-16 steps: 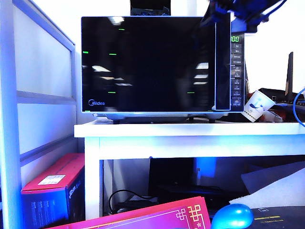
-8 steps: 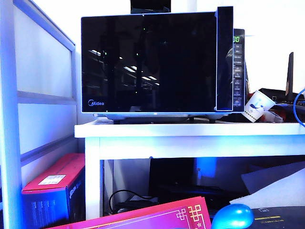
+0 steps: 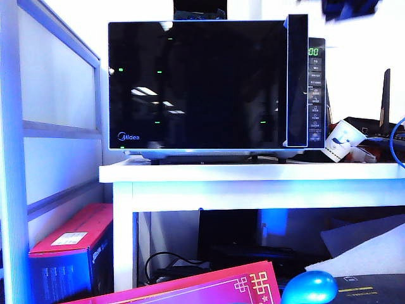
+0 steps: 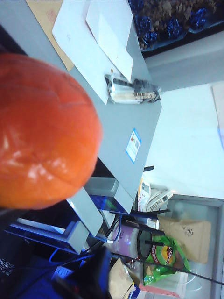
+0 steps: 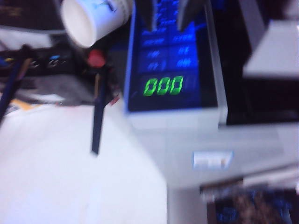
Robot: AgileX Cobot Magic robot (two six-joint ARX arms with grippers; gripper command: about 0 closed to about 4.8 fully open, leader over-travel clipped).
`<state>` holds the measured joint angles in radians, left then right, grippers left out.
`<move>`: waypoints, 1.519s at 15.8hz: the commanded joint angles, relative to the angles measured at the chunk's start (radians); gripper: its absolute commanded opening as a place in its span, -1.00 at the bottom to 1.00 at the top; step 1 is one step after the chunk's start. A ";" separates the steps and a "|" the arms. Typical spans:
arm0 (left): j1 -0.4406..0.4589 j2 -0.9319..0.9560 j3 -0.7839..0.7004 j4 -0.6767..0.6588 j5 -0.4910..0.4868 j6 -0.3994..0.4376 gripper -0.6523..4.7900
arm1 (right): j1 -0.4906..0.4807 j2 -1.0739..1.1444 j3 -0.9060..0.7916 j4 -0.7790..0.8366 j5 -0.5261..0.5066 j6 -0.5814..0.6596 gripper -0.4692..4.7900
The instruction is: Open the microwave door, place the orange inside the microwave, then close the microwave door.
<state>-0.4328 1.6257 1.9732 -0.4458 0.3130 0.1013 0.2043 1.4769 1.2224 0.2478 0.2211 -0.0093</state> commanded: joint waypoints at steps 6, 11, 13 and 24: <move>-0.002 -0.004 0.005 0.006 0.005 0.003 -0.06 | 0.000 0.097 0.005 0.106 -0.268 -0.003 -0.54; -0.002 0.000 0.005 0.015 0.005 0.004 -0.06 | 0.000 0.016 0.005 0.086 -0.321 -0.004 -0.54; -0.002 0.017 0.005 0.054 0.002 0.004 -0.06 | 0.000 0.014 0.005 0.092 -0.190 -0.004 -0.55; -0.002 0.175 0.005 0.232 -0.089 0.037 -0.06 | -0.084 0.146 0.006 0.192 -0.223 -0.018 -0.55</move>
<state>-0.4328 1.8061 1.9728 -0.2398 0.2371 0.1242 0.1215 1.6238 1.2224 0.4061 0.0254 -0.0242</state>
